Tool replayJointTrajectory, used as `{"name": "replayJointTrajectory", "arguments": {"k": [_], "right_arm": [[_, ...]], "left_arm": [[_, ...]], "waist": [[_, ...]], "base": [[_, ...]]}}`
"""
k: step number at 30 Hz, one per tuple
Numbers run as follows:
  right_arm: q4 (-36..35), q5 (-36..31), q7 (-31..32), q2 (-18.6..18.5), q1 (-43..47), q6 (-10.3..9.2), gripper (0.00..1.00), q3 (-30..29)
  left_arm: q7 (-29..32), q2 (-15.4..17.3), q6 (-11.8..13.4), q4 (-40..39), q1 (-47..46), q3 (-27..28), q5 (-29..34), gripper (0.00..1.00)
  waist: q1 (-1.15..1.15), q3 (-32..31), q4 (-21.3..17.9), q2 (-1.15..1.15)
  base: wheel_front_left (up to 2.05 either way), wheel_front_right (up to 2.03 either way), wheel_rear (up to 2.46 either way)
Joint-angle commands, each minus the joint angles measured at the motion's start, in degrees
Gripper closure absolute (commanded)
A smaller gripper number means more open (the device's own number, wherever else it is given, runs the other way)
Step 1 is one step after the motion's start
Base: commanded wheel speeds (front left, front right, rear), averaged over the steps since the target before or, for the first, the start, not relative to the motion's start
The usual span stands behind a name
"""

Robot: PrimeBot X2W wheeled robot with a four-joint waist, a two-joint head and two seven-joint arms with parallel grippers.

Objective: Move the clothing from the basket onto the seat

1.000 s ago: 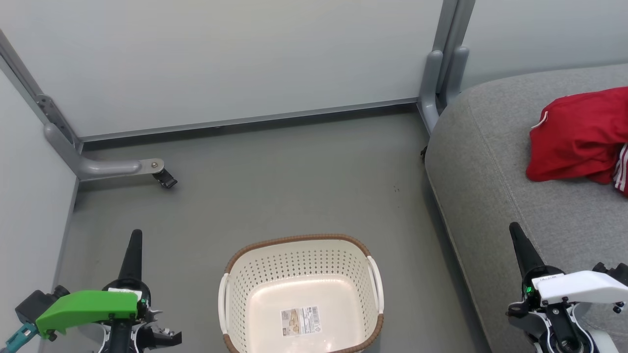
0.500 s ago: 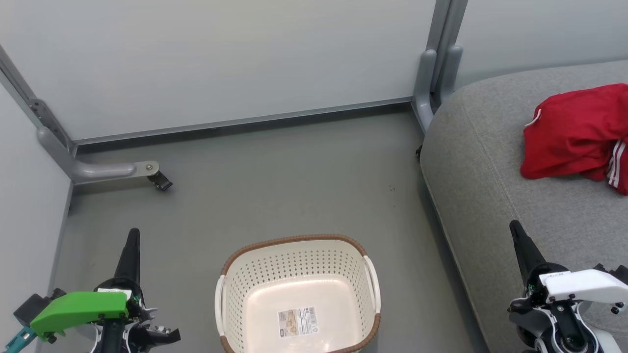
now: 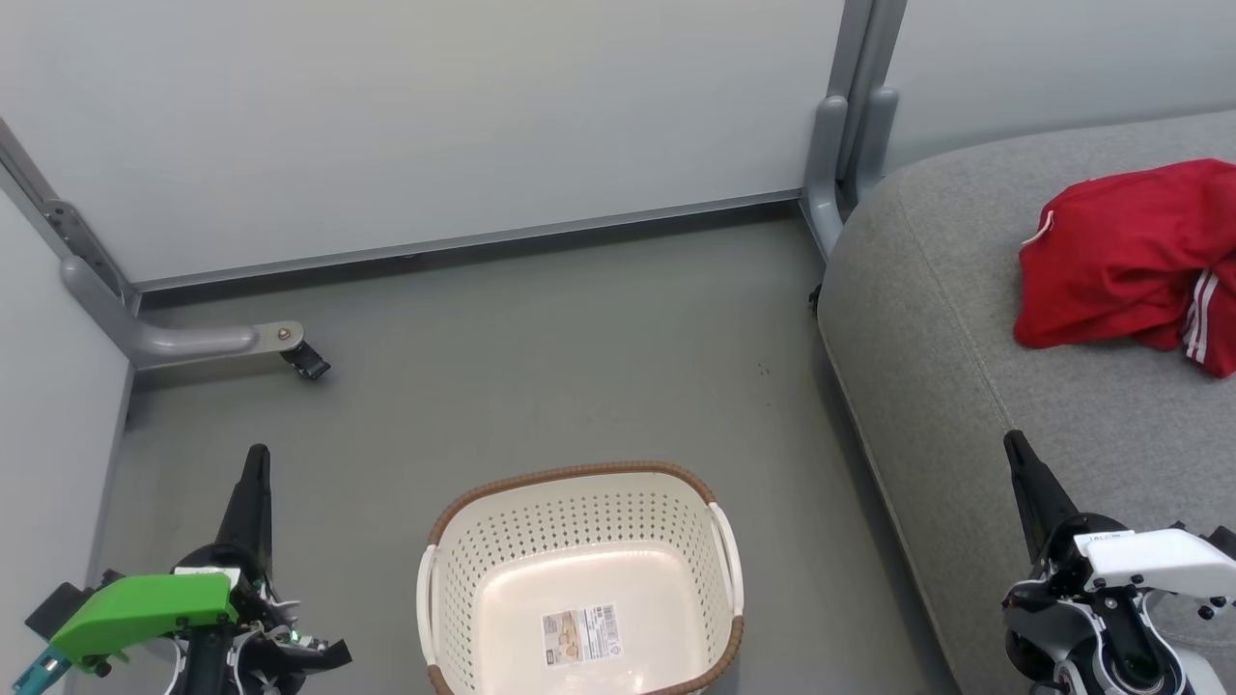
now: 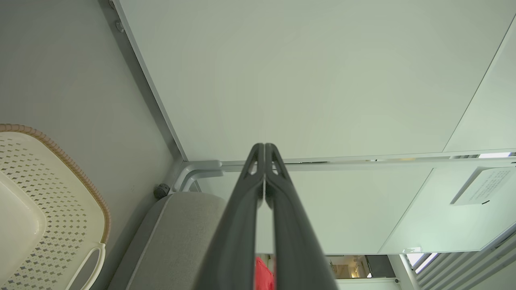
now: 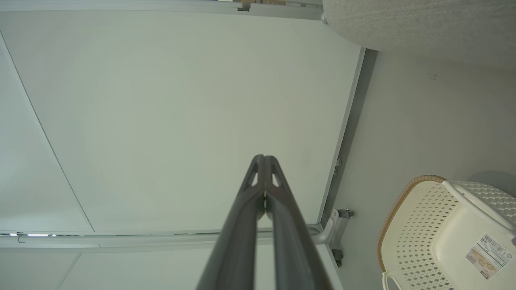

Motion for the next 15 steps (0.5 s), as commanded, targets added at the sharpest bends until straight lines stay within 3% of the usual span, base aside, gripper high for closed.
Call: {"name": "replayJointTrajectory", "arguments": {"k": [1, 15], "right_arm": [[0.24, 1.10, 0.34, -0.27, -0.66, -0.02, 1.00, -0.22], [0.24, 1.16, 0.45, -0.20, -0.55, -0.02, 1.00, -0.29]], "left_arm": [[0.23, -0.08, -0.34, 0.05, -0.77, 0.31, -1.35, 1.00], [0.32, -0.07, -0.33, 0.05, -0.75, 0.32, -1.35, 1.00]], "waist": [[0.00, 0.00, -0.09, 0.00], [0.00, 0.00, -0.14, 0.00]], "base": [[0.00, 0.00, 0.00], [0.00, 0.00, 0.00]]}}
